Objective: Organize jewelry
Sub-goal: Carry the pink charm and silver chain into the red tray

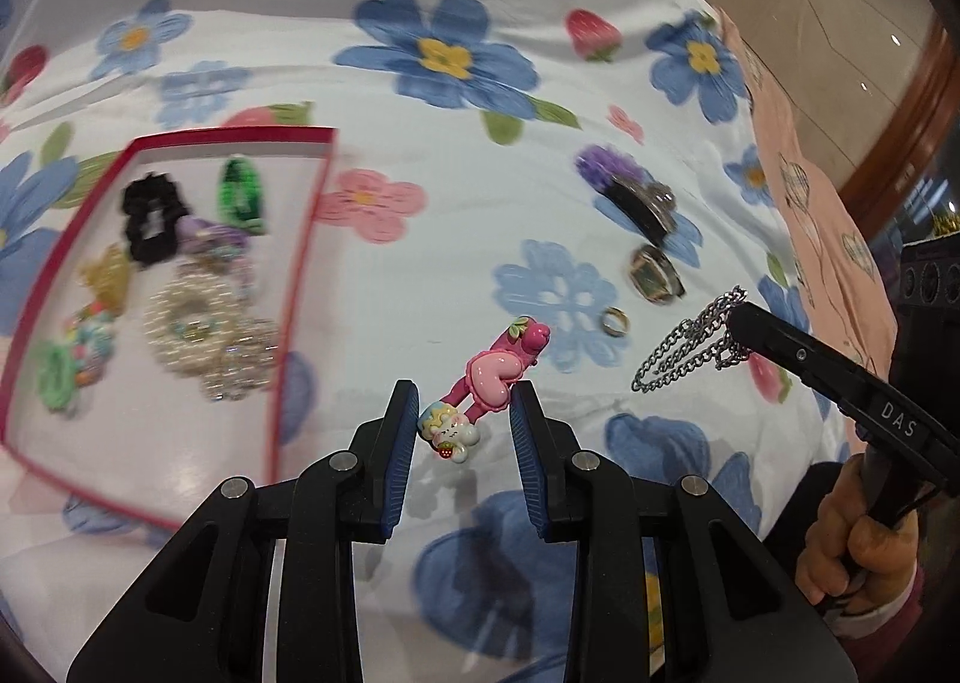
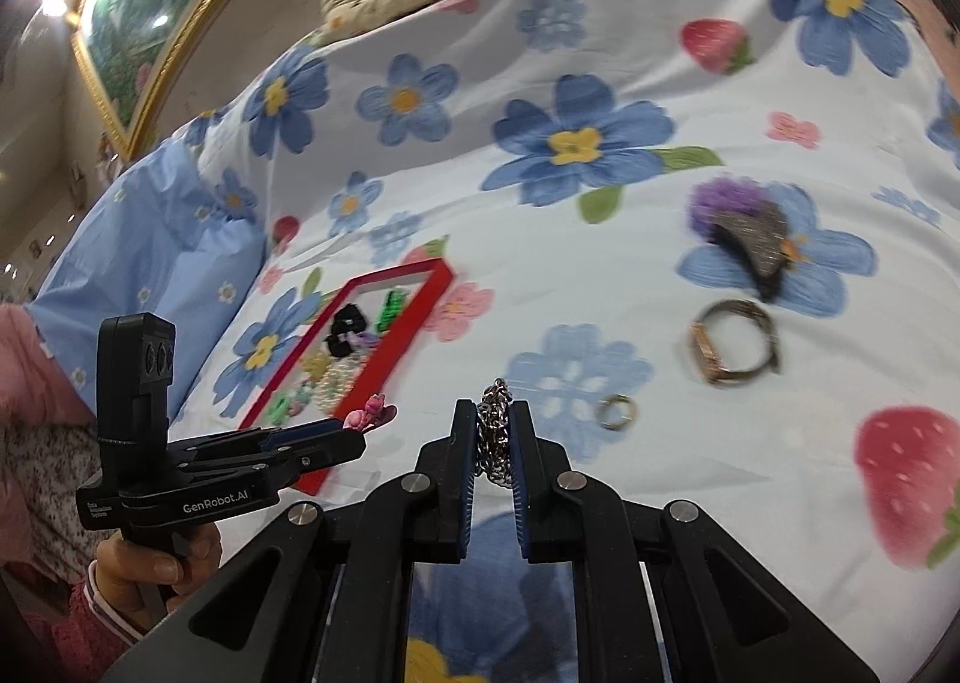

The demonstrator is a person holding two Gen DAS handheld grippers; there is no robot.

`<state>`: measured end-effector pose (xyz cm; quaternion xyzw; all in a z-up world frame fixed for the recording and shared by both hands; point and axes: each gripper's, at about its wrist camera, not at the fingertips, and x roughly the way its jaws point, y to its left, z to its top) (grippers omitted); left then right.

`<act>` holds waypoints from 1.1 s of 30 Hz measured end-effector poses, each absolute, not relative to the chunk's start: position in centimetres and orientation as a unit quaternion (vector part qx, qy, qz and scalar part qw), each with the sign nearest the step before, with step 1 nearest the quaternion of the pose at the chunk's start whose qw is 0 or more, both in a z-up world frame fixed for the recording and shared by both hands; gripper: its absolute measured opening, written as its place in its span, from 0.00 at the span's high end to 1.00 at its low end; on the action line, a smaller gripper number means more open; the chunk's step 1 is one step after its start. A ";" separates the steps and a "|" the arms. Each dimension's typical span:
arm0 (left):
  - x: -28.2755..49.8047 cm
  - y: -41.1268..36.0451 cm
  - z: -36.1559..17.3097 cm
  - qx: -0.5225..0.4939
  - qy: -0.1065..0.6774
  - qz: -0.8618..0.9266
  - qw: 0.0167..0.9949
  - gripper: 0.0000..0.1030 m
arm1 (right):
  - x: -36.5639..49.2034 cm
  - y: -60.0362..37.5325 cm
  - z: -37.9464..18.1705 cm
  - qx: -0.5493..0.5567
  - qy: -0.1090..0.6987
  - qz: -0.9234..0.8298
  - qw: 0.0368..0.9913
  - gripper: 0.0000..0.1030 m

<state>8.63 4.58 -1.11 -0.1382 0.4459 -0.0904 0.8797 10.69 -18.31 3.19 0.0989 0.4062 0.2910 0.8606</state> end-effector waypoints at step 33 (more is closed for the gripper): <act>5.3 20.7 -2.9 -0.162 0.438 0.060 0.882 0.71 | 11.4 0.6 2.2 0.054 0.427 0.429 0.794 0.90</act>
